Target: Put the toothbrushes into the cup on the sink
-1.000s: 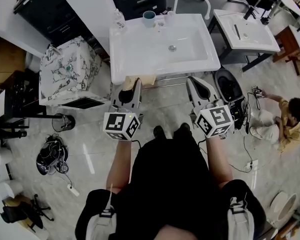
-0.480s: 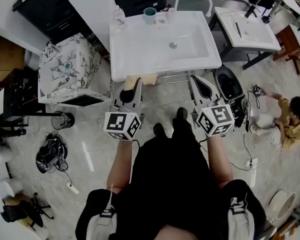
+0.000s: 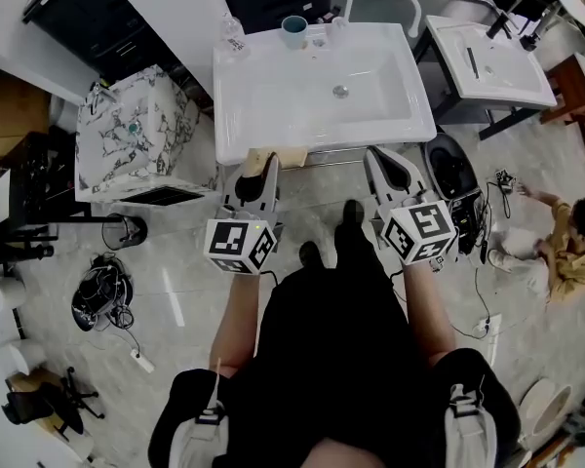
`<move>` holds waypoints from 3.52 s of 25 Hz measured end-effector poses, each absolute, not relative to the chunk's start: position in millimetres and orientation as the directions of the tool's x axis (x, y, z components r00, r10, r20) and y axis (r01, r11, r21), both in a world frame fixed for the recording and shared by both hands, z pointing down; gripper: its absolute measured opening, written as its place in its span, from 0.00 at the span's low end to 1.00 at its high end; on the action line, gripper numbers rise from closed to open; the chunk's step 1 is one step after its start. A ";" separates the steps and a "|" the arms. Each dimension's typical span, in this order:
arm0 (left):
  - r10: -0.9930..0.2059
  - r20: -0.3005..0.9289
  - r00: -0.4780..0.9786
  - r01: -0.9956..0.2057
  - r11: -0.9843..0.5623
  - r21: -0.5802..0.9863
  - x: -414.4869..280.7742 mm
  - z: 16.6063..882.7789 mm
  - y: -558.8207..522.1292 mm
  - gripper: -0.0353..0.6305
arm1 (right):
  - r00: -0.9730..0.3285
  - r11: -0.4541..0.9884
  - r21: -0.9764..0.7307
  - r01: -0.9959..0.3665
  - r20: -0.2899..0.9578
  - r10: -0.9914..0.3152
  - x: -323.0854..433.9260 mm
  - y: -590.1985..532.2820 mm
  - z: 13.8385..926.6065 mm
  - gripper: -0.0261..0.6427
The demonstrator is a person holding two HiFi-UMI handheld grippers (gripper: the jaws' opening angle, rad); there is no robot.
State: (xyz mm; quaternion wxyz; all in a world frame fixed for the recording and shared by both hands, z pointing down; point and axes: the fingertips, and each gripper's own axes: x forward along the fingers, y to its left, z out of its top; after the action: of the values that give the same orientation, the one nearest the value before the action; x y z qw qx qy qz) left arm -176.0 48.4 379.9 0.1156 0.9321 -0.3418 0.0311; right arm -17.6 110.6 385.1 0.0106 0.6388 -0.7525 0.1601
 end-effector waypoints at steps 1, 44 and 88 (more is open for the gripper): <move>-0.631 0.140 0.763 -0.646 -0.738 0.193 -173.1 379.9 45.2 0.12 | -0.193 0.141 -0.229 -0.963 0.222 -0.956 -16.4 106.4 385.7 0.08; -0.752 0.247 0.611 -0.791 -0.579 0.197 -21.5 405.2 -49.6 0.12 | -0.519 0.427 -0.337 -0.839 0.260 -0.814 93.4 -37.4 421.2 0.08; -0.614 0.146 0.776 -0.630 -0.744 0.222 -39.9 395.5 -289.1 0.12 | -0.228 0.159 -0.230 -0.960 0.314 -0.922 81.1 -184.7 408.8 0.08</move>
State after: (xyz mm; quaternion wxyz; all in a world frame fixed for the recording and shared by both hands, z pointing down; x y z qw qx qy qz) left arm -39.9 -289.1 395.5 0.1301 0.9333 -0.3331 0.0316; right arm 81.1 -184.7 408.8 0.0502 0.6194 -0.7596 0.1921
